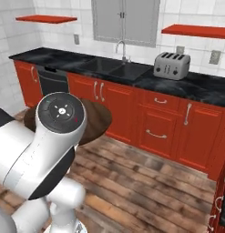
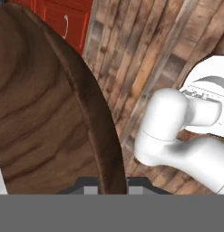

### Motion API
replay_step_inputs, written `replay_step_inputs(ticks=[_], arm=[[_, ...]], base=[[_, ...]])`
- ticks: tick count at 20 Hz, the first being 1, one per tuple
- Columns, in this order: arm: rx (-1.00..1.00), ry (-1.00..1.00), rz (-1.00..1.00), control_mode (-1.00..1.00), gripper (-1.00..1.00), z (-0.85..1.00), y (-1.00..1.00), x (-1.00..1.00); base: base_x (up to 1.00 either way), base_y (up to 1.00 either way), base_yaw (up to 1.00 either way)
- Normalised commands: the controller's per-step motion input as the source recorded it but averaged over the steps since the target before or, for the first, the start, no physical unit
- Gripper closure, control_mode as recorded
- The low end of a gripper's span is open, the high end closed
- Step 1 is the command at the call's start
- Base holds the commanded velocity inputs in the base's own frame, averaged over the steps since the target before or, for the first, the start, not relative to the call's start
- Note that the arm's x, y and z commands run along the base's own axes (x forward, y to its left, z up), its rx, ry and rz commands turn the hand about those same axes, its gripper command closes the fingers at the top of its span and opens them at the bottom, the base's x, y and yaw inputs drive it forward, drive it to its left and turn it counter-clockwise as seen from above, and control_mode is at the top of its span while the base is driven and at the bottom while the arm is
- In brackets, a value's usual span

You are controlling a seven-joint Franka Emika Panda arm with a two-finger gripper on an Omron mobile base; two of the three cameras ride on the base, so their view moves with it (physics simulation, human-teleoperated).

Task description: Move the bowls from the cabinet to the plates on the dining table.

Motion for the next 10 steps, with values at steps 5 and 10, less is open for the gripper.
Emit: replay_step_inputs(ticks=[5,10], arm=[[0.0,0.0,0.0,1.0,1.0,0.0,0.0,0.0],[0.0,0.0,0.0,1.0,1.0,0.0,0.0,0.0]], base=[[0.89,0.01,-0.36],[0.74,0.04,-0.28]])
